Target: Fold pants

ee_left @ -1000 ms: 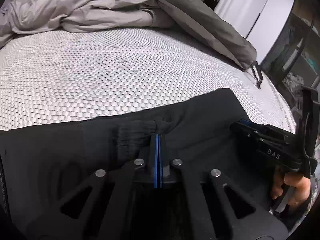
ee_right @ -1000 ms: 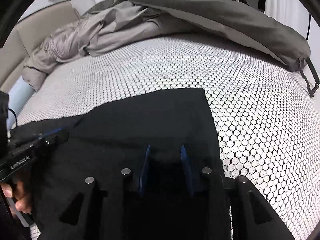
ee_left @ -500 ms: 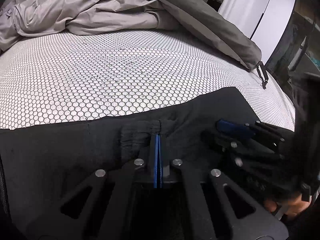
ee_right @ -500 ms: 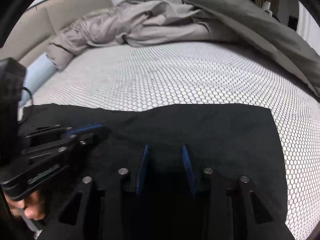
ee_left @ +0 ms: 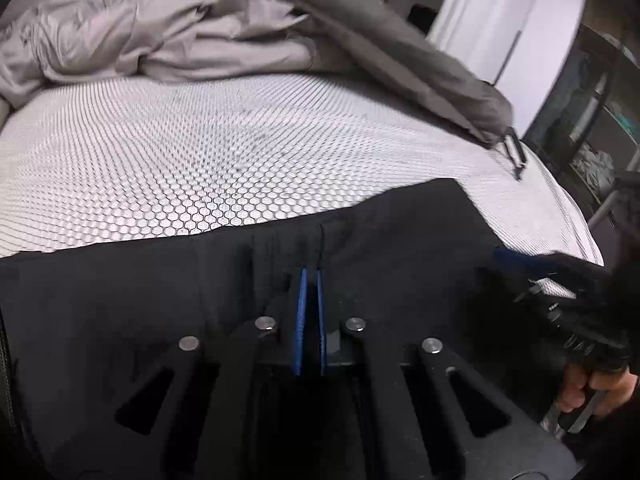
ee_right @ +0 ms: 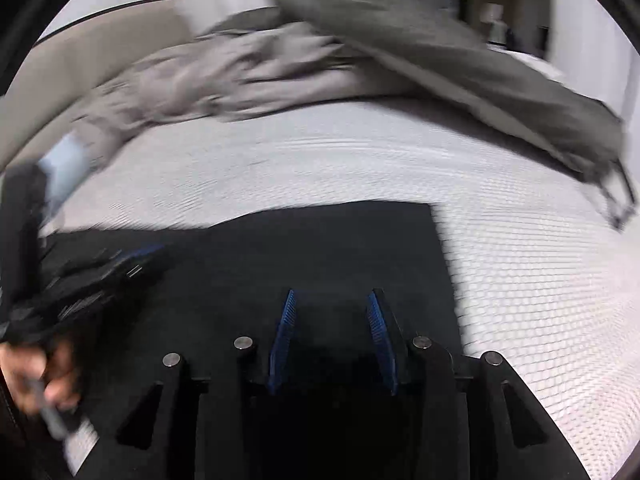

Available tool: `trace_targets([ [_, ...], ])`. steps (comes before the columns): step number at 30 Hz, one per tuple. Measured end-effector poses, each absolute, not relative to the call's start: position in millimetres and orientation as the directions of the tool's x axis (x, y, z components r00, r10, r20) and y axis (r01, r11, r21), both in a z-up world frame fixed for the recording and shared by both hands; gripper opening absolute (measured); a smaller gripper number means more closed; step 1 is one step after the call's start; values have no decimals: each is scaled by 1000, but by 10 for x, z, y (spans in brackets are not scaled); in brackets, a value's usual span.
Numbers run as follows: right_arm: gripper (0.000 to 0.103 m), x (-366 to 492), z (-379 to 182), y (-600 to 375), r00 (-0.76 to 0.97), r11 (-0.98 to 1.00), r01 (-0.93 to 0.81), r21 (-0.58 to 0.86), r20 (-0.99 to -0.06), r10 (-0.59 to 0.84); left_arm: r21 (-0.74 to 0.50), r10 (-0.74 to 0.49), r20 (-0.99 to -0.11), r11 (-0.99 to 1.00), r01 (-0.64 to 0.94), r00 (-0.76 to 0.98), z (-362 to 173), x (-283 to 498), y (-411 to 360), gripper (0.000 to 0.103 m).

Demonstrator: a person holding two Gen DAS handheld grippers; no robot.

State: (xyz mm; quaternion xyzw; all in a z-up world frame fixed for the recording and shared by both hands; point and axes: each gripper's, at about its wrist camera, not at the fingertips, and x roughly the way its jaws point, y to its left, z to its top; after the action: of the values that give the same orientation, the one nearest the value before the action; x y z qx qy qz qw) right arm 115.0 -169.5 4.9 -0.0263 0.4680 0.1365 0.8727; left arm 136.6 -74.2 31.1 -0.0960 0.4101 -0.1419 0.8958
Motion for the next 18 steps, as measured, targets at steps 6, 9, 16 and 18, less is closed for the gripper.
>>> trace_targets([
  [6,41,1123,-250,-1670,462,970,-242,16,-877,130,-245,-349,-747,936,253,566,249,969,-929,2],
  [9,41,1048,-184,-1842,494,977,-159,-140,-868,-44,-274,-366,-752,930,244,549,187,953,-813,2],
  [16,41,714,154,-1860,536,978,-210,10,-835,124,-230,-356,-703,933,278,615,526,669,-910,4],
  [18,41,692,150,-1723,527,964,-250,89,-823,212,-259,-382,-714,923,286,587,467,663,-1073,4],
])
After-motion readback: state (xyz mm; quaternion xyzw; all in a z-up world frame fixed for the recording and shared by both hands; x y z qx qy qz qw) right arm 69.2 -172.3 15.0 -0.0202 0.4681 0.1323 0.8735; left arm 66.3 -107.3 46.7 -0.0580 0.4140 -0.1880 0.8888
